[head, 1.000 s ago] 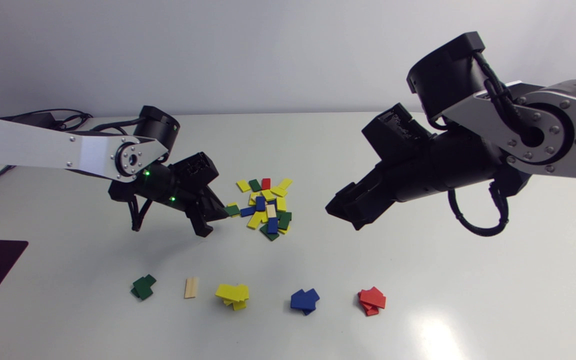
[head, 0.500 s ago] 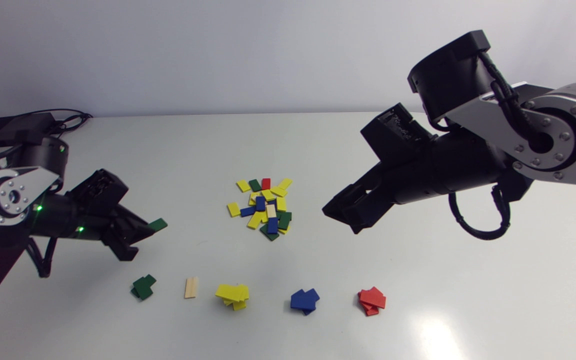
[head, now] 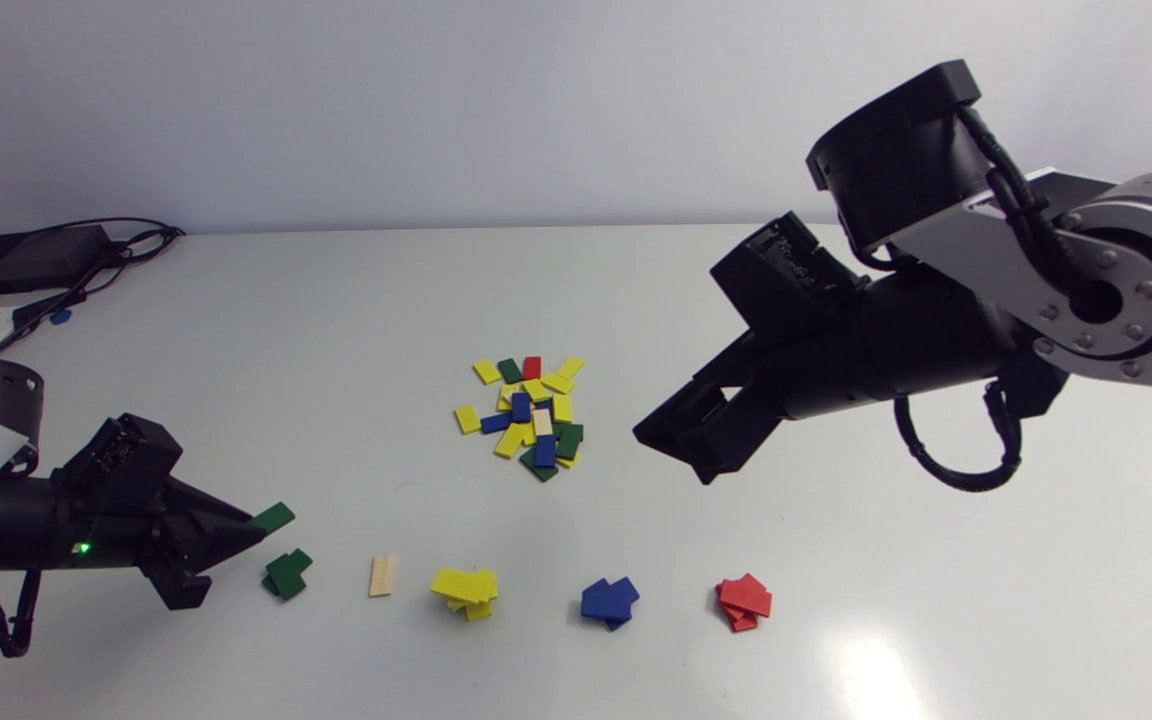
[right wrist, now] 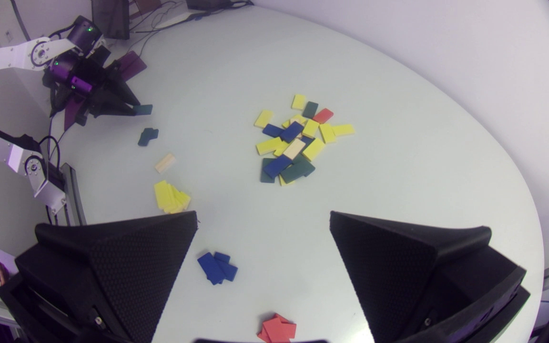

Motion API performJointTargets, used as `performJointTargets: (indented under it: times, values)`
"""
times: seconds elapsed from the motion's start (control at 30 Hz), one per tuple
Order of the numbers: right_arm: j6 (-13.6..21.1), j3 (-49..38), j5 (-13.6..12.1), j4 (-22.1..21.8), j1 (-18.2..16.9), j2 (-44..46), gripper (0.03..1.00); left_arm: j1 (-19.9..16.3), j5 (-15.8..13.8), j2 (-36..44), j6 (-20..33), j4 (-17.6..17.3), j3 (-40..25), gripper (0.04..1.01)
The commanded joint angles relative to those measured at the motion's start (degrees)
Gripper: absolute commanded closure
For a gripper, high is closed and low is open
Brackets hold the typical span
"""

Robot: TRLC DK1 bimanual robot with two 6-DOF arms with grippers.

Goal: Take domino bricks one by one from the mixed stack on the table and place each onto the existing stack of the same color.

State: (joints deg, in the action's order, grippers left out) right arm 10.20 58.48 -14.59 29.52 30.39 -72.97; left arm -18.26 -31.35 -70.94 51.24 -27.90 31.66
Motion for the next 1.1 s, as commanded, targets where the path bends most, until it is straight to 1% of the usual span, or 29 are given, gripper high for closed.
performJointTargets:
  times: [0.0,0.33,0.5,0.57,0.7,0.8,0.97,1.07]
  values:
    - [-1.1,-2.3,0.1,-0.4,0.4,1.4,0.059,-0.6,-1.3,0.6,2.4,-1.0,-2.3,0.723]
    - [-1.2,-4.1,0.1,-0.4,0.4,3.2,0.059,-1.7,-1.8,-0.3,4.2,-1.0,-4.9,0.723]
    - [-1.3,-4.1,0.1,-0.4,0.6,3.9,0.059,-3.2,-2.1,-3.0,6.6,-0.8,-5.1,0.723]
    - [-1.4,-4.2,0.1,-0.4,0.6,4.1,0.059,-3.6,-2.7,-3.5,8.0,-0.8,-5.5,0.723]
    - [-1.3,-4.7,0.1,-0.4,0.6,4.3,0.059,-5.2,-4.9,-4.5,10.0,-0.7,-5.7,0.721]
    - [-1.1,-5.0,0.1,-0.5,0.5,4.4,0.059,-5.5,-5.5,-5.2,10.8,-0.5,-6.0,0.721]
    - [-0.8,-5.3,0.1,-0.5,0.3,4.7,0.059,-5.4,-5.8,-7.6,11.2,1.2,-6.4,0.721]
    - [-0.7,-5.4,0.0,-0.5,0.2,4.7,0.059,-5.4,-6.4,-7.8,11.5,1.2,-6.4,0.721]
